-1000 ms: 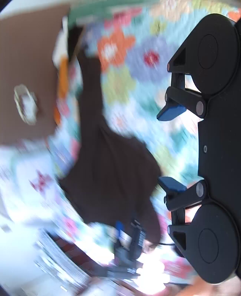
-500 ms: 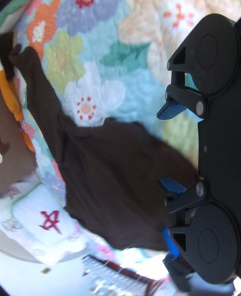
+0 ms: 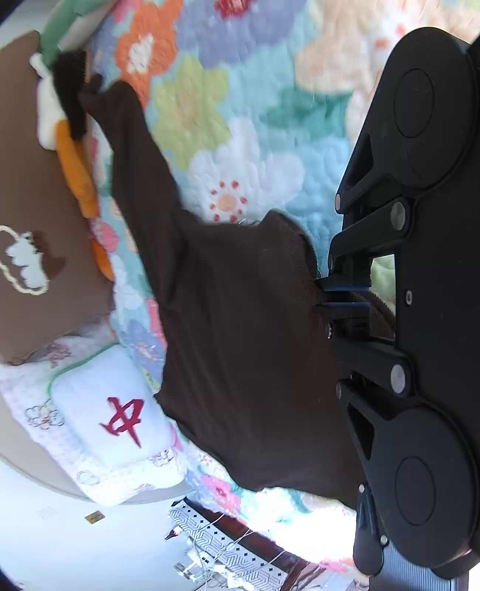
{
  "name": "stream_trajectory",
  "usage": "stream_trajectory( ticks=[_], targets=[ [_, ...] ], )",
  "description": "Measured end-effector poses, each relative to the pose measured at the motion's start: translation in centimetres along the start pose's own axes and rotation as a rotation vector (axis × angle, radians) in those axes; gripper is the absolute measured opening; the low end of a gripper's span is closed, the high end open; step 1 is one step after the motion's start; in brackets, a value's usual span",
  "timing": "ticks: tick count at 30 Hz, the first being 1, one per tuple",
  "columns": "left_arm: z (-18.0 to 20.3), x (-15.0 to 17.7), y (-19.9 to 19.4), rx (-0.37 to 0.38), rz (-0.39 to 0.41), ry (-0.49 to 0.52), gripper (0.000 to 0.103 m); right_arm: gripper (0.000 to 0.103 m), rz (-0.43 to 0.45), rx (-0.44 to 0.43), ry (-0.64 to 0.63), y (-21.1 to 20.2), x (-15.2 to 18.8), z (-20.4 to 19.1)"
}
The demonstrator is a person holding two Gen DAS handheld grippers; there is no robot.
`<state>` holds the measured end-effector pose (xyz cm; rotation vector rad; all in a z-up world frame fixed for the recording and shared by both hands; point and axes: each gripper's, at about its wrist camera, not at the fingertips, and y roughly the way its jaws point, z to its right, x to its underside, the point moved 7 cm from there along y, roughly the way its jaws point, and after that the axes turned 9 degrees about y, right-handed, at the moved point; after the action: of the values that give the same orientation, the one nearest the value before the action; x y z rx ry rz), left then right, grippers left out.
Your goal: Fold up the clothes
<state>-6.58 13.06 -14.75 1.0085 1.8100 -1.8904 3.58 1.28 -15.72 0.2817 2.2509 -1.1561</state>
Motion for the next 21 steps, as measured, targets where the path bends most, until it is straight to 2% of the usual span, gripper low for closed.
stream_trajectory(
  ticks=[3,5,7,12,21],
  targets=[
    [1.0,0.8,0.8,0.007,-0.06,0.014,0.009,0.006,-0.06,0.072,-0.05,-0.3,1.1,0.6],
    [1.4,1.7,2.0,0.008,-0.12,0.007,0.009,0.005,-0.13,0.104,0.007,0.8,2.3,1.9],
    [1.4,1.8,2.4,0.001,-0.136,-0.008,0.01,0.005,-0.167,0.114,0.042,1.8,3.1,2.6],
    [1.0,1.7,2.4,-0.002,-0.155,-0.05,0.012,0.006,-0.171,0.156,-0.045,2.5,3.2,1.7],
    [0.9,1.3,2.6,-0.016,-0.183,-0.062,0.013,0.006,-0.186,0.159,-0.01,2.5,3.4,2.1]
  ],
)
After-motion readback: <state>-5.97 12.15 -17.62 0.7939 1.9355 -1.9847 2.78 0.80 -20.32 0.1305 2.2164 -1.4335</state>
